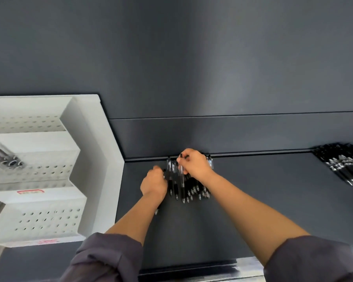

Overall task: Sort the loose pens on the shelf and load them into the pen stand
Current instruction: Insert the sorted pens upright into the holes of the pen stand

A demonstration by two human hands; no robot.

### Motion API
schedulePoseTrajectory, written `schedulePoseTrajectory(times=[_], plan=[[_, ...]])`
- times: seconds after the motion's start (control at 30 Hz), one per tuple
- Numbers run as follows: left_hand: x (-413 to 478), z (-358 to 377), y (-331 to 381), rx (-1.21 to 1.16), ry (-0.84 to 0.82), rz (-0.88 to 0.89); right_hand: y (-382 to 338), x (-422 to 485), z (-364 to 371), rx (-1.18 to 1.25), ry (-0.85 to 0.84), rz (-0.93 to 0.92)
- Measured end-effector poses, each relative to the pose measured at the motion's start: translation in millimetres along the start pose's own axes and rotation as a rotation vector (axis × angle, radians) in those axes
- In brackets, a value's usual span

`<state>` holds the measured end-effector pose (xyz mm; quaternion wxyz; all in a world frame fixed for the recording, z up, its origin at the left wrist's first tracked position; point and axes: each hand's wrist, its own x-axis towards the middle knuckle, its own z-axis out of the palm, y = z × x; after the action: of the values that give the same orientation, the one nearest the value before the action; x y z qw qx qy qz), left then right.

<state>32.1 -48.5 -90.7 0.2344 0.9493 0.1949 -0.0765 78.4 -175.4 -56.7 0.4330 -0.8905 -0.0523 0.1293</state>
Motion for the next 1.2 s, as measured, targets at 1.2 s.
schedulePoseTrajectory(times=[1.2], plan=[[-60.2,-289.7,-188.9,-0.734,0.786,0.354,-322.2,-50.2,138.9,0.121,-0.067,-0.642]])
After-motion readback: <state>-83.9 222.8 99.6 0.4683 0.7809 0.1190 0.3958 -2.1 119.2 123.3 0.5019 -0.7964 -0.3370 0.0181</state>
